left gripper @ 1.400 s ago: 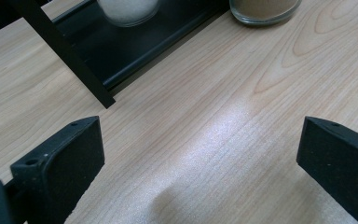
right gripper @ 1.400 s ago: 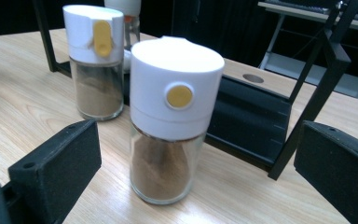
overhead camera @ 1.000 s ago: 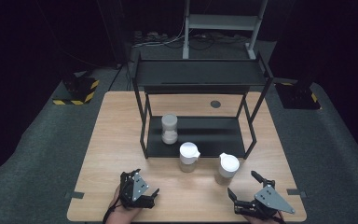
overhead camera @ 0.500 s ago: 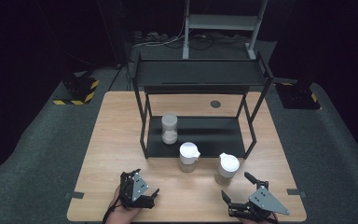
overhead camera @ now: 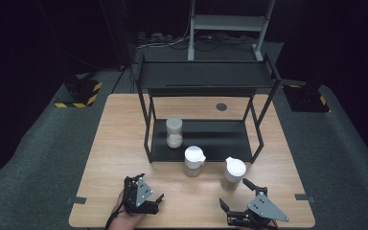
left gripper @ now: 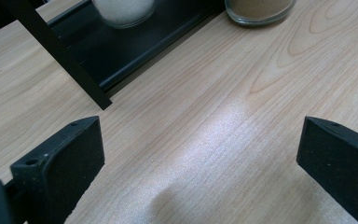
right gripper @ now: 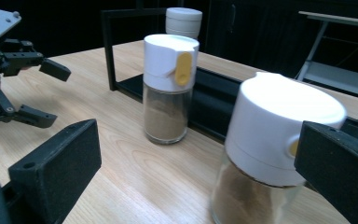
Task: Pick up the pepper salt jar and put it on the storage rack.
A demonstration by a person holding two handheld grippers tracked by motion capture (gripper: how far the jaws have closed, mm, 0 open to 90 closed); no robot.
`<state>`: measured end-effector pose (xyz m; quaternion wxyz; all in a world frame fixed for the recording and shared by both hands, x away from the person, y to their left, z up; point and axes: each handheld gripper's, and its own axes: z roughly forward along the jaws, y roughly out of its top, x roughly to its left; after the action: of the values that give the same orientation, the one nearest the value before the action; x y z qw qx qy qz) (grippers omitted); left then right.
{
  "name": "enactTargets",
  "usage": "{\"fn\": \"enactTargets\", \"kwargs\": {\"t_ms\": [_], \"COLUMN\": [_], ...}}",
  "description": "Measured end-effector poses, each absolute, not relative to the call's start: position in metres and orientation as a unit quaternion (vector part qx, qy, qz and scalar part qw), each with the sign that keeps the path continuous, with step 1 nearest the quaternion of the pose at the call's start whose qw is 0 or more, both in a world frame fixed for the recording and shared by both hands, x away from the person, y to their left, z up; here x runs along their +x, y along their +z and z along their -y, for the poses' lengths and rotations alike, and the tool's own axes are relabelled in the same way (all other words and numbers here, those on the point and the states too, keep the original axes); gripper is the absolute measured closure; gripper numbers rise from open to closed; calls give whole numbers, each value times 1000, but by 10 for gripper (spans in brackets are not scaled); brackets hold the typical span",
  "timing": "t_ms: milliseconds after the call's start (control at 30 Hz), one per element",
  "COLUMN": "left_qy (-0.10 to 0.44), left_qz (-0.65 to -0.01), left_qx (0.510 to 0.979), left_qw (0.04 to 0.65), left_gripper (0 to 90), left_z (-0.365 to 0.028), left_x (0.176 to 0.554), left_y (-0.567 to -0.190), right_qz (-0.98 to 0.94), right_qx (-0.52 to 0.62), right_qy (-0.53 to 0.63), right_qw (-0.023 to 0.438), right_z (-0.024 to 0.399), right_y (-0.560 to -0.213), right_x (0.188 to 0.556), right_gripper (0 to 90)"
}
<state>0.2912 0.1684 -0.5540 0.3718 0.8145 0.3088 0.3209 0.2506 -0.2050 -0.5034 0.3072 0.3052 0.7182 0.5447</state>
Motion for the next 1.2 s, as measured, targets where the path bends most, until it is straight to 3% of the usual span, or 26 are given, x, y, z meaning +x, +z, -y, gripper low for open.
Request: {"fn": "enactTargets", "kwargs": {"t_ms": [1200], "left_qy": [322], "left_qz": [-302], "left_qx": [816], "left_qw": [373], "left_gripper": [9], "left_z": [-168], "left_x": [290], "left_y": [-554], "right_qz": [-722], "right_qx": [304], "right_qy": [551], "right_qw": [287], "right_z": [134], "right_y": [-516], "right_x": [270], "right_gripper": [0]}}
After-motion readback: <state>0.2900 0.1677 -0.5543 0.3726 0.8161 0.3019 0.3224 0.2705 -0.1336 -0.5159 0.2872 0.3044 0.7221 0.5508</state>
